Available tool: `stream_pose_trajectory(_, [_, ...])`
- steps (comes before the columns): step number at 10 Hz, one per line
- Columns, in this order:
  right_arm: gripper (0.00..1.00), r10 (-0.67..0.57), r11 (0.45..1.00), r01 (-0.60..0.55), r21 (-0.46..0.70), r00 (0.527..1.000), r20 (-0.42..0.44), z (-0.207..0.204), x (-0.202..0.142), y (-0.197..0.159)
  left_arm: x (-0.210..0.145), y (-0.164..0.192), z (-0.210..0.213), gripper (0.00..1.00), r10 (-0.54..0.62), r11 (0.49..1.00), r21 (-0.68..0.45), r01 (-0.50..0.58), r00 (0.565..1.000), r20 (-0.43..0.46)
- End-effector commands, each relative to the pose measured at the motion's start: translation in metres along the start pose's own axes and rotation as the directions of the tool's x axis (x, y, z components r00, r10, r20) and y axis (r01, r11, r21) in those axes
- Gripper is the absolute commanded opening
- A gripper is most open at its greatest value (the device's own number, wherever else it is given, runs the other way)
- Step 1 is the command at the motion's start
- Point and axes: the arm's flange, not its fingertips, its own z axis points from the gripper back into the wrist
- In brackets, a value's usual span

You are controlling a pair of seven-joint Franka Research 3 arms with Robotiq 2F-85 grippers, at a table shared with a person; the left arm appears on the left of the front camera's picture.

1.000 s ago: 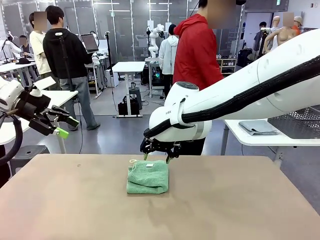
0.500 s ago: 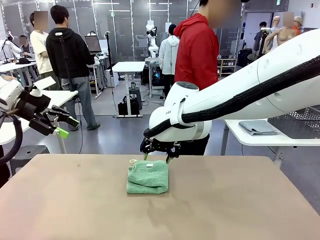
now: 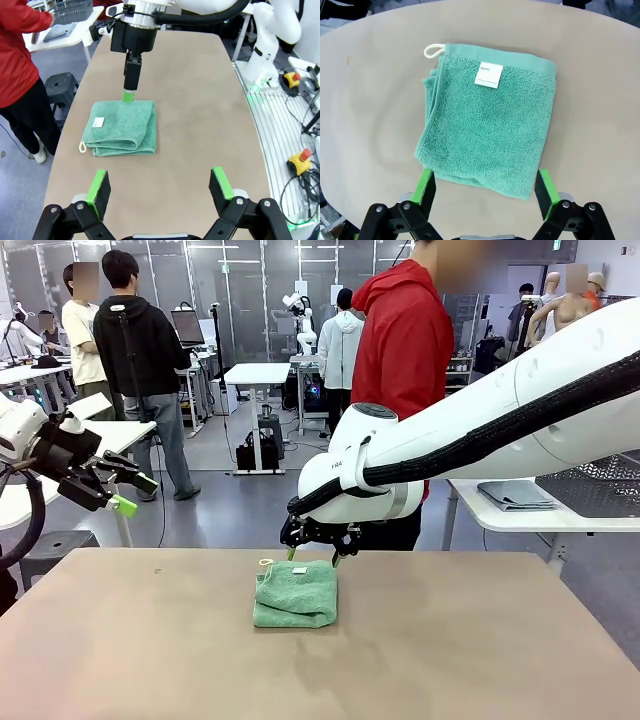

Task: Fold the towels and place them in the basket.
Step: Place the folded Towel with hook on the right side of the table.

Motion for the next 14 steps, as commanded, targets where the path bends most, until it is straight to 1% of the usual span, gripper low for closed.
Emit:
stream_pose_trajectory(1, [1.00,-0.049,0.998,0.050,0.025,0.999,-0.022,-0.009,-0.001,-0.008,0.002,-0.002,0.001,1.00,-0.006,1.000,0.003,0.006,1.000,0.001])
stream_pose_trajectory(4, [1.00,-0.135,0.991,0.135,0.015,0.991,-0.016,-0.022,-0.004,-0.030,0.002,-0.002,0.001,1.00,-0.006,1.000,0.003,0.006,1.000,0.001])
stream_pose_trajectory(6, [1.00,-0.176,0.984,0.176,0.015,0.984,-0.040,-0.030,-0.004,-0.039,0.002,-0.002,0.001,1.00,-0.006,1.000,0.003,0.006,1.000,0.001])
stream_pose_trajectory(9, [1.00,-0.213,0.977,0.214,0.002,0.974,-0.079,-0.047,0.000,-0.050,0.002,-0.002,0.001,1.00,-0.006,1.000,0.003,0.006,1.000,0.001])
stream_pose_trajectory(12, [1.00,-0.226,0.973,0.229,0.014,0.968,-0.112,-0.062,0.002,-0.056,0.002,-0.002,0.001,1.00,-0.006,1.000,0.003,0.006,1.000,0.001])
stream_pose_trajectory(14, [1.00,-0.221,0.973,0.227,0.039,0.968,-0.117,-0.069,0.005,-0.059,0.002,-0.002,0.001,1.00,-0.006,1.000,0.003,0.006,1.000,0.001])
